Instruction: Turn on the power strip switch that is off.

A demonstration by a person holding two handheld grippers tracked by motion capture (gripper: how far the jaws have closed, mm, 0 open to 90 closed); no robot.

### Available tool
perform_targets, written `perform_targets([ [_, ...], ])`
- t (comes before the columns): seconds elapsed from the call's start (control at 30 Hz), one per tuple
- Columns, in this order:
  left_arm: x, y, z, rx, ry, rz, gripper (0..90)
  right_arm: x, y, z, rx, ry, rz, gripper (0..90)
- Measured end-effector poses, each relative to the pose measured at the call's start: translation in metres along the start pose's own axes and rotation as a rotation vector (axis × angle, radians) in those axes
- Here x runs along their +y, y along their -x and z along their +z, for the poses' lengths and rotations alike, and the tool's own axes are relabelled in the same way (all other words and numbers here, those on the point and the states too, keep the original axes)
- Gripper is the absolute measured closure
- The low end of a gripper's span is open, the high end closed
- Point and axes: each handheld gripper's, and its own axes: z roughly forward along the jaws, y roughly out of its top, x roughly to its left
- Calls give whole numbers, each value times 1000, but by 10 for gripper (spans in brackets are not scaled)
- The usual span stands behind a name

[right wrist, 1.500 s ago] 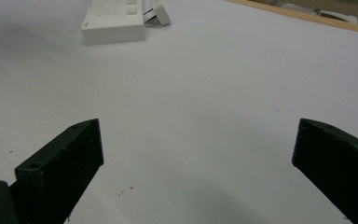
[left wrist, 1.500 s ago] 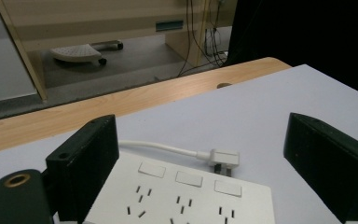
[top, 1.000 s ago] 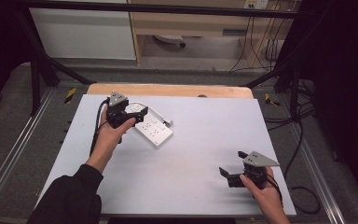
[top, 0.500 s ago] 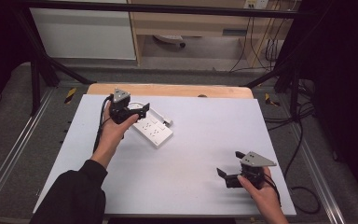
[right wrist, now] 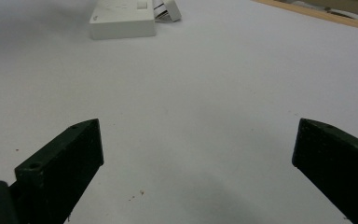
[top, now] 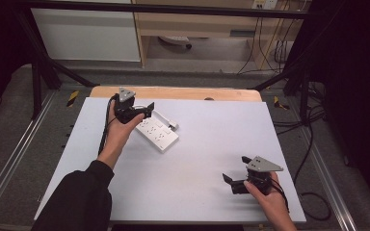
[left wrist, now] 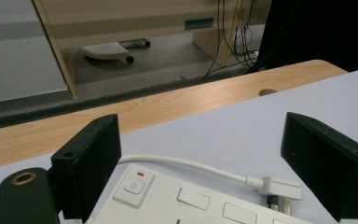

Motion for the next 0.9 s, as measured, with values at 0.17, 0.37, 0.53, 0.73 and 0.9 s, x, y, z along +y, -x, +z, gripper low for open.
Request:
perform_targets([
  [0.17,-1,-3,2,10,-1,-9,144,0,0,0,-3,1,-1,24],
  [0.37,-2,-2,8,9,-8,-4,246,0,1,0,-2,1,5,24],
  [0.53,-6,-1,16,12,-34,3,293,-1,2,-1,-7,-1,10,24],
  [0.73,-9,2,22,10,-46,-8,373,-1,3,-3,-8,4,12,24],
  [0.9,-10,2,24,4,-45,-4,490,-1,3,-3,-10,5,19,25],
])
